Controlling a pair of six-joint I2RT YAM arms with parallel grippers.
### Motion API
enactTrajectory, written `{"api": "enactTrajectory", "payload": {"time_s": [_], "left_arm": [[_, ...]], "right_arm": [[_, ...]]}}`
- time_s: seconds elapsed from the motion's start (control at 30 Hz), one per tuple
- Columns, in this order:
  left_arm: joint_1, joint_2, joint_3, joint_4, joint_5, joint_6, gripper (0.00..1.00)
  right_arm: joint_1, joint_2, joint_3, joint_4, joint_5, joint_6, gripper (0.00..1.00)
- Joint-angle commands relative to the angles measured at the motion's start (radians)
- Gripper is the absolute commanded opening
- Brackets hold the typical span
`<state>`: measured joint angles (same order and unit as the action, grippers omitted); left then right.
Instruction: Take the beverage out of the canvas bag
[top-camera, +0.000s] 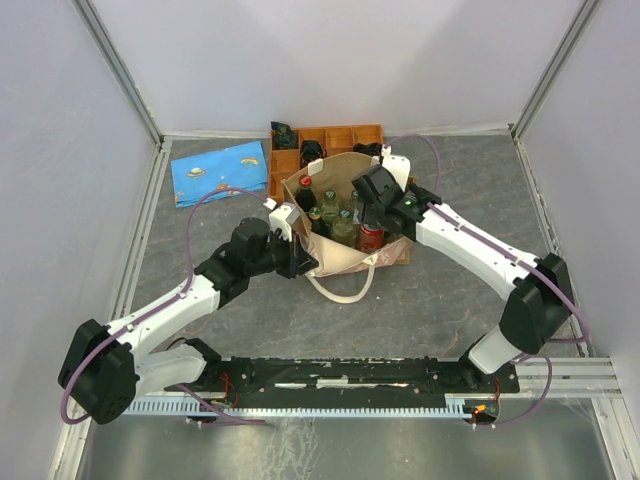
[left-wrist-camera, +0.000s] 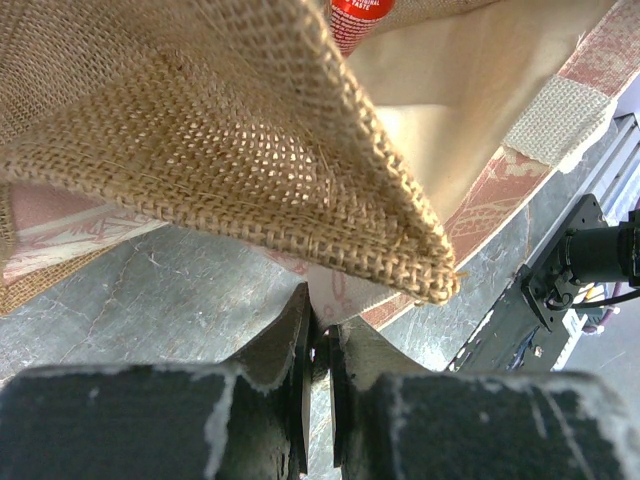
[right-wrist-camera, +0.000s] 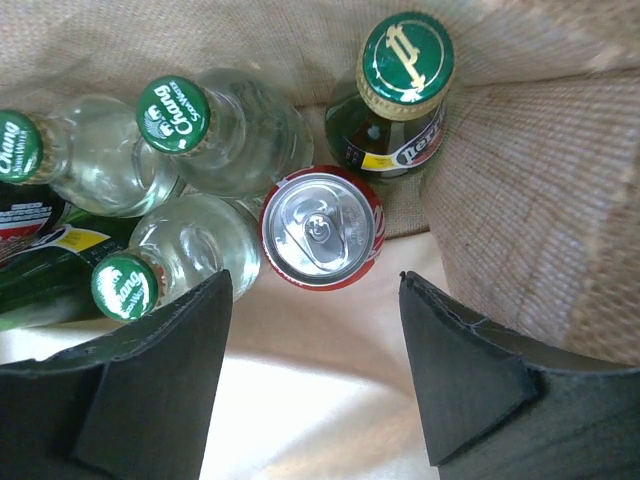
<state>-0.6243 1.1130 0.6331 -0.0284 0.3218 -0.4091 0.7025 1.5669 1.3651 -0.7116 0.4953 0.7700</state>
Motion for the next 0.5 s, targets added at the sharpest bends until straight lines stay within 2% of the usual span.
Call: {"api": "enactTrajectory", "payload": {"time_s": [0.0, 0.23, 0.47], "left_arm": [[-0.010, 0.013, -0.001, -0.104, 0.018, 0.046, 0.03], [-0.009, 0.009, -0.005, -0.110, 0.017, 0.046, 0.03], [-0.009, 0.013, -0.004, -0.112, 0.021, 0.046, 0.03]], "right_arm": [[0.000, 0.045, 0.009, -0.021, 0.024, 0.089, 0.76], [0.000, 0.113, 0.014, -0.047, 0.062, 0.168, 0.77], [-0.001, 0.116, -0.012, -0.002, 0.080, 0.219, 0.77]]}}
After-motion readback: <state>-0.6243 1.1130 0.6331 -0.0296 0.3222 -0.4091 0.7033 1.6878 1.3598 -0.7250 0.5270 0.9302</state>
